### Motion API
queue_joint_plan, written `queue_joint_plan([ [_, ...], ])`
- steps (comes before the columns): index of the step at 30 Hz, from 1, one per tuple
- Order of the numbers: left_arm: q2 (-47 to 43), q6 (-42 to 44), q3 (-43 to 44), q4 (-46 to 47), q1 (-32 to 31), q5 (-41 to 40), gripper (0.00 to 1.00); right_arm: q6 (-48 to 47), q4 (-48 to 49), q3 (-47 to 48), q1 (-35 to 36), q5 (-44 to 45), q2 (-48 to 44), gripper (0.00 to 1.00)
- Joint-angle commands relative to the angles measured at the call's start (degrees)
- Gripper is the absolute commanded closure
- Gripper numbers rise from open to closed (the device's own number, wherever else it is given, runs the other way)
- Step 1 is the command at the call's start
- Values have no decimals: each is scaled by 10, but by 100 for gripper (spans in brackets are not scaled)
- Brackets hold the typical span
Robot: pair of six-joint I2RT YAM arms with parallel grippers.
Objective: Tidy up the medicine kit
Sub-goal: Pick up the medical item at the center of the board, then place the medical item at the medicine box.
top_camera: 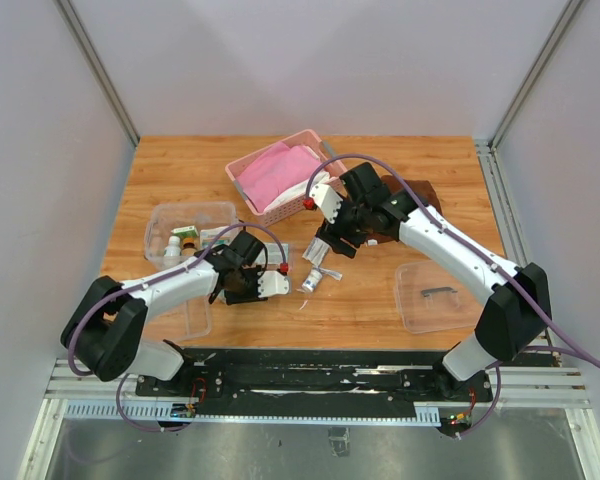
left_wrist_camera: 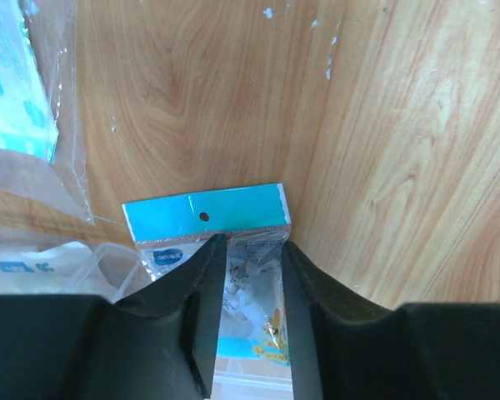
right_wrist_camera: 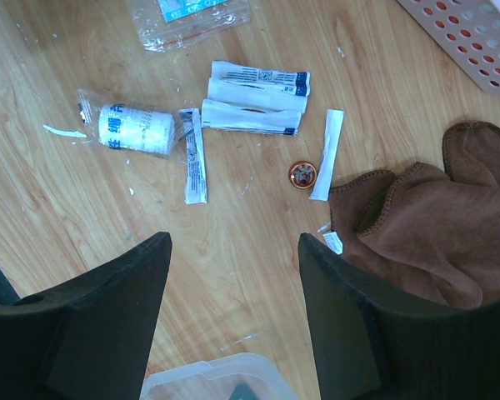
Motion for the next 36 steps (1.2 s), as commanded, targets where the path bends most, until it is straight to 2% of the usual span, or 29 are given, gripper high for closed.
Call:
queue_joint_plan([
  [1, -9, -13, -6, 4, -7, 31, 67, -6, 0, -6, -7, -12, -12, 36],
  [14, -116, -31, 28, -61, -7, 142, 95, -9, -1, -7, -7, -22, -18, 36],
  [17, -135, -35, 54, -80, -7, 170, 99, -10, -1, -7, -7, -22, -20, 36],
  [22, -164, -53, 101, -87, -7, 194, 100, -10, -1, -7, -7, -17, -23, 36],
  [27, -174, -86, 154, -82, -8, 169, 100, -8, -1, -6, -8, -16, -26, 37],
  [36, -197, -93, 209, -46, -3, 9, 100, 0, -1, 0, -23, -4, -42, 36],
])
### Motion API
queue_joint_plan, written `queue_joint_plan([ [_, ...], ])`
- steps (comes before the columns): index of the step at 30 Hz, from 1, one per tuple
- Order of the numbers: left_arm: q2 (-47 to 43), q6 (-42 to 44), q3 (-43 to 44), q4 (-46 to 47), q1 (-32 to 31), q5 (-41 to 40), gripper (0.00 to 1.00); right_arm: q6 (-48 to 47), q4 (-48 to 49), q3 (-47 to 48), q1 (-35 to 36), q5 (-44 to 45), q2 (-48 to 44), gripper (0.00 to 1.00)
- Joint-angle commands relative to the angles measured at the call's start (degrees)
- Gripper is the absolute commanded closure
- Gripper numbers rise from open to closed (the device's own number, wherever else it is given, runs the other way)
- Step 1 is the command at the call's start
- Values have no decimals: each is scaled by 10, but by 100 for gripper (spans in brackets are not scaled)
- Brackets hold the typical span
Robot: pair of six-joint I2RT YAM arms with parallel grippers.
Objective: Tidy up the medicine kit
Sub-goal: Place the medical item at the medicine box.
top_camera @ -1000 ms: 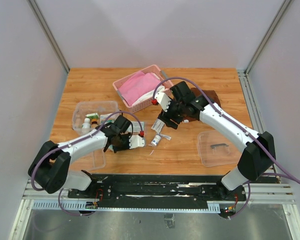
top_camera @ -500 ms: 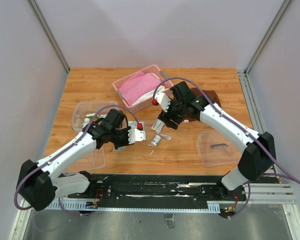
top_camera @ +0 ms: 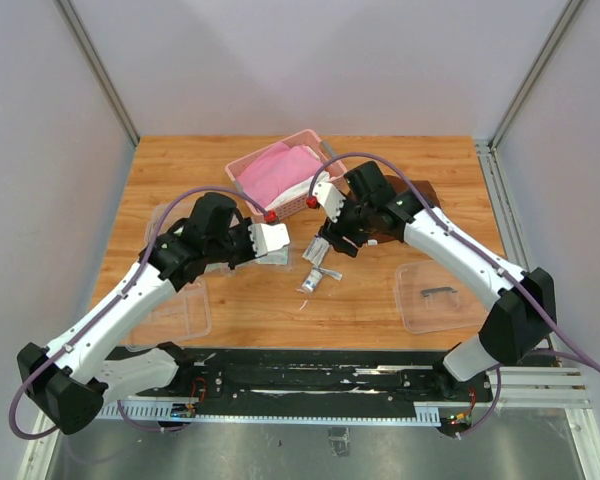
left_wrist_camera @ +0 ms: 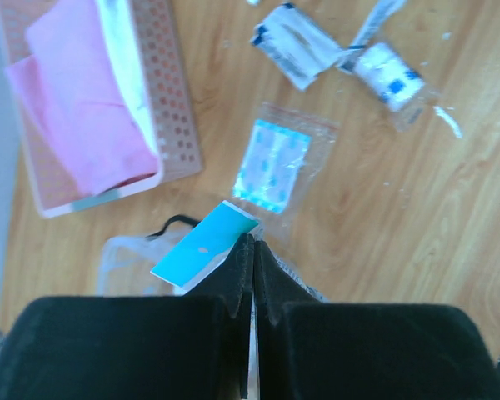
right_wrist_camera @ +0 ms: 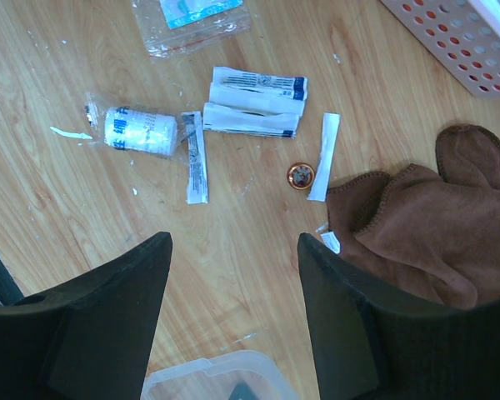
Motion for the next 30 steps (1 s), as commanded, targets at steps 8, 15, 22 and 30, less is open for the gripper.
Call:
queue_joint_plan([
  [8, -16, 28, 35, 40, 52, -135, 100, 29, -1, 8, -97, 2, -61, 33],
  [15, 8, 111, 10, 48, 150, -91, 100, 59, 10, 1, -185, -18, -89, 24],
  [22, 41, 170, -47, 90, 175, -93, 100, 67, 39, -28, -208, -60, -100, 24],
  [30, 87, 197, -81, 131, 200, -88, 100, 71, 40, -35, -208, -101, -86, 25],
])
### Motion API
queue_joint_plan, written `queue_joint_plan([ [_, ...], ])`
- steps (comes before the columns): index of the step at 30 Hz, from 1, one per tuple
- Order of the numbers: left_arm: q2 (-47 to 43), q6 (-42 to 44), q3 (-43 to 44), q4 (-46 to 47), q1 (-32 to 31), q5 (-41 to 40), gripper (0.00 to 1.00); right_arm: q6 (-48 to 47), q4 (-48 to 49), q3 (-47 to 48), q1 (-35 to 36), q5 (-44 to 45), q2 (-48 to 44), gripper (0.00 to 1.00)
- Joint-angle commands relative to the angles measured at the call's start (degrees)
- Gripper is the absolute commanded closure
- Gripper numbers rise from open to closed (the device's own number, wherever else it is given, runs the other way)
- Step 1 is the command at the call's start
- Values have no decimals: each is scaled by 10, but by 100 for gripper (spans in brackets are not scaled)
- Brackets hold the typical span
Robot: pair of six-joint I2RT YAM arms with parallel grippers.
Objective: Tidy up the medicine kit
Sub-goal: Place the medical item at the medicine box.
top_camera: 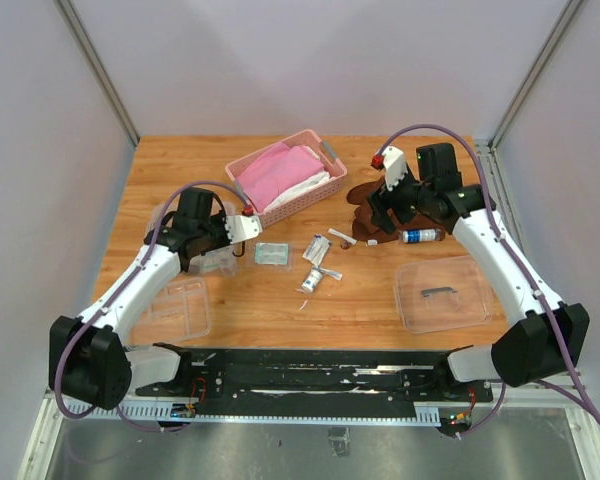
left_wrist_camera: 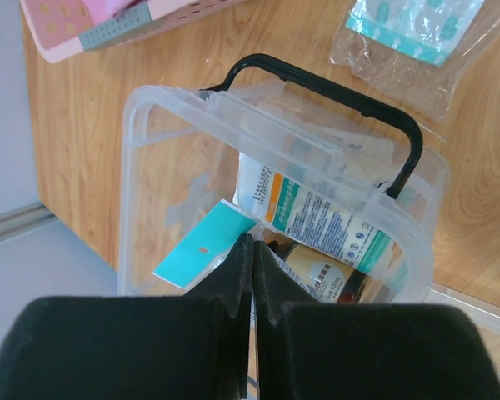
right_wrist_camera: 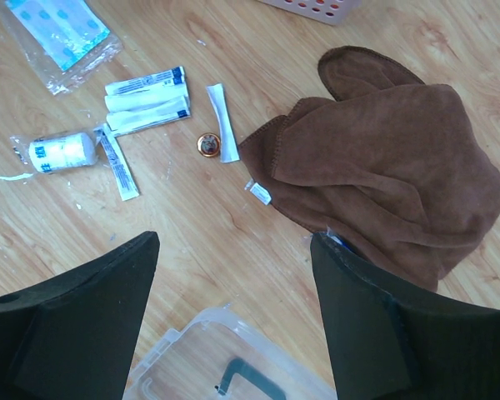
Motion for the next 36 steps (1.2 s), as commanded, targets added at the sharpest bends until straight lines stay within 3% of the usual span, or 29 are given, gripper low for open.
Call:
queue_joint_plan([
  [1, 12, 31, -14, 44, 24, 23, 100, 11, 10, -9, -7, -37, 8, 25],
  [15, 61, -17, -10, 48, 53, 86, 100, 11, 10, -11, -7, -53, 17, 26],
  [36, 110, -207, -9, 118, 63, 97, 99, 7, 9, -13, -8, -62, 22, 27],
])
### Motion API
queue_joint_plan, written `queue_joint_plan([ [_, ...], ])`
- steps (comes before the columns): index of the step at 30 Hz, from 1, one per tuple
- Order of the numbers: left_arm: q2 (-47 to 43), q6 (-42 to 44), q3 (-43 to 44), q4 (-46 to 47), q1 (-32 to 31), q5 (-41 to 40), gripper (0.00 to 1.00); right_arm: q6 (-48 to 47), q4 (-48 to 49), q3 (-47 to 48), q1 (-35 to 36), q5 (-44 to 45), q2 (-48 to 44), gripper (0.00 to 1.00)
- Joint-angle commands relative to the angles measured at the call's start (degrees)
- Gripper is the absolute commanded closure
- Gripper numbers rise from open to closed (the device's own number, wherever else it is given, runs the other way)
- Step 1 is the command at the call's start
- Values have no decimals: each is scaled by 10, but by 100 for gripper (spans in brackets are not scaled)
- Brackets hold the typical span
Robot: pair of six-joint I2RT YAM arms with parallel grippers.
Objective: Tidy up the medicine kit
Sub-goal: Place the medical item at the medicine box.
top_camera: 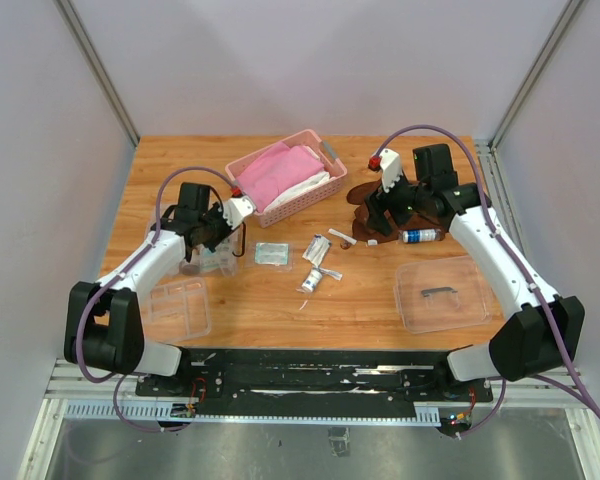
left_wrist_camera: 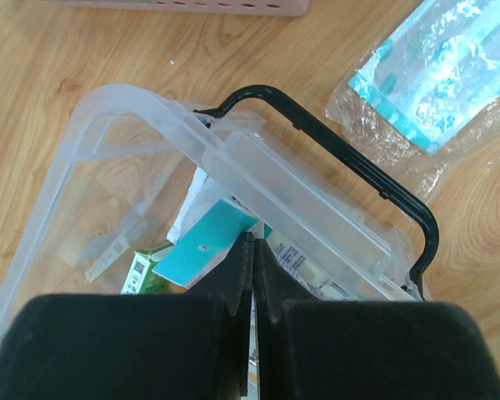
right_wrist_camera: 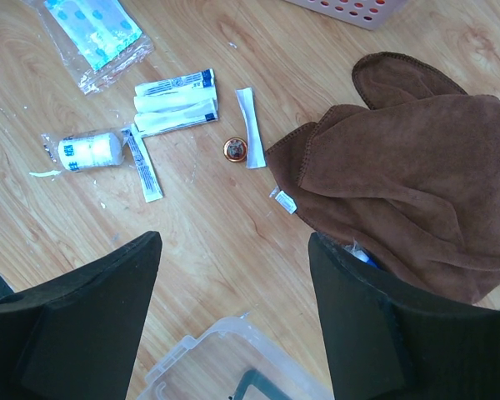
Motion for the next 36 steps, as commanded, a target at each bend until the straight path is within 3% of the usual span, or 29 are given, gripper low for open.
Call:
queue_joint_plan([
  [1, 4, -43, -5, 29, 4, 13, 98, 3, 8, -9, -7, -12, 6, 27],
  [9, -2, -62, -9, 29, 4, 5, 85, 2, 7, -8, -8, -11, 5, 27],
  [16, -49, -80, -13, 35, 4, 0, 59, 2, 7, -9, -8, -14, 5, 27],
  [23, -120, -97, -20, 46, 4, -18, 42, 2, 7, -9, -7, -20, 3, 27],
  [36, -283, -138, -127, 205, 4, -60, 1, 4, 11, -16, 3, -64, -3, 26],
])
